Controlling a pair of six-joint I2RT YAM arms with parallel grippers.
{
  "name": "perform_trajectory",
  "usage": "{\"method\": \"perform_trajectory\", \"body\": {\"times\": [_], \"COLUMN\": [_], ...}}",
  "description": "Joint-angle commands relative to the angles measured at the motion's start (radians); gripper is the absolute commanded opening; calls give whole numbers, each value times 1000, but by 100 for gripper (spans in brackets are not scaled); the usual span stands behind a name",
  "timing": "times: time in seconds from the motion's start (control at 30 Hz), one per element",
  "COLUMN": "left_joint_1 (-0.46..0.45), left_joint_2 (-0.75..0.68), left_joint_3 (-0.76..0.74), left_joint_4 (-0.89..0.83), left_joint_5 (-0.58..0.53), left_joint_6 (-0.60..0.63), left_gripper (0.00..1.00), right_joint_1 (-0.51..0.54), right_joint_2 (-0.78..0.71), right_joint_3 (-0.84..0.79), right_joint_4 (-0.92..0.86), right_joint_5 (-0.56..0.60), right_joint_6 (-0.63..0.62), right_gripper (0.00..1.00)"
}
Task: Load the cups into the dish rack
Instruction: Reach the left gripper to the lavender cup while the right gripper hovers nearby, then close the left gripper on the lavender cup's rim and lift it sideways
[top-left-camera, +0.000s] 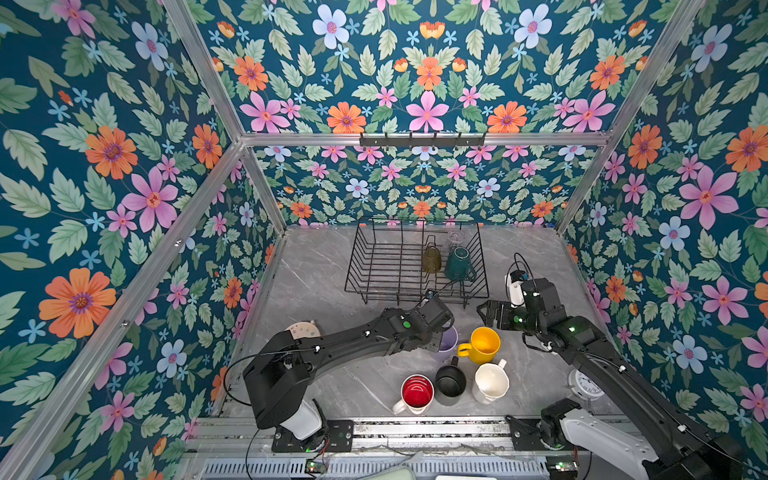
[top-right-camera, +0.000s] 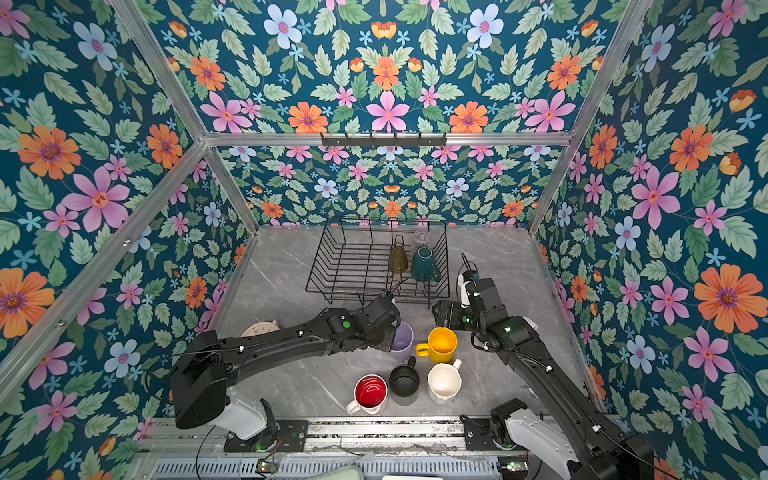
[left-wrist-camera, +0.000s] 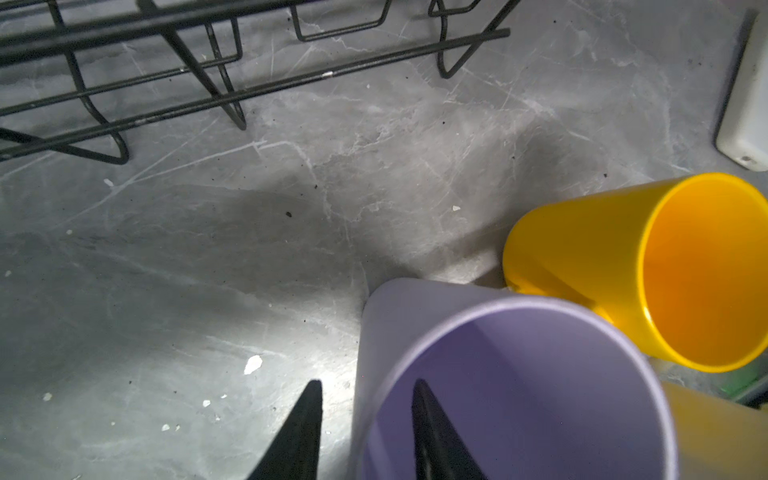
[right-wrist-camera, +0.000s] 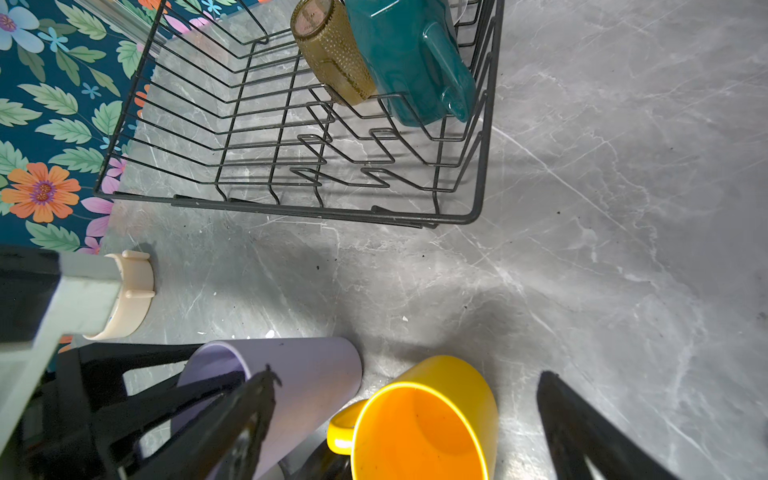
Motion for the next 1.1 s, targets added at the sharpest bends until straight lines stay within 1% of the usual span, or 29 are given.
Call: {"method": "perform_trajectory", "body": {"times": [0.0, 0.07, 0.3, 0.47, 0.57, 0.7, 0.8, 0.9, 1.0, 1.07], "left_joint_1": [5, 8, 13, 15, 19, 39, 67, 132, 257, 344], "left_joint_2": [4, 2, -12, -45, -91, -212, -338, -475, -599, -661], "left_joint_3": [4, 3, -1, -21, -42, -86, -135, -201, -284, -333], "left_joint_4": [-26, -26, -32, -32, -46, -54, -14, 58, 154, 218], "left_joint_5": [-6, -9, -29, -34, -51, -80, -75, -10, 136, 258], "left_joint_6": [-13, -16, -28, -35, -43, -38, -11, 15, 16, 10], "left_gripper": [30, 26, 0, 0, 0, 0, 0, 0, 0, 0], "right_joint_1": [1, 1, 1, 1, 0, 0, 0, 0, 1, 1], "right_joint_2": [2, 4, 8, 2, -6, -21, -31, -39, -47, -54], "right_joint_3": [-3, -4, -7, -5, -3, -1, -1, -4, -11, -18], "right_joint_4": [34, 37, 42, 45, 47, 57, 76, 105, 153, 192], "right_joint_5": [-4, -4, -11, -17, -27, -48, -84, -130, -203, -266], "right_joint_6": [0, 0, 0, 4, 6, 12, 16, 27, 33, 39], "right_gripper": [98, 98, 98, 98, 98, 98, 98, 98, 98, 98]}}
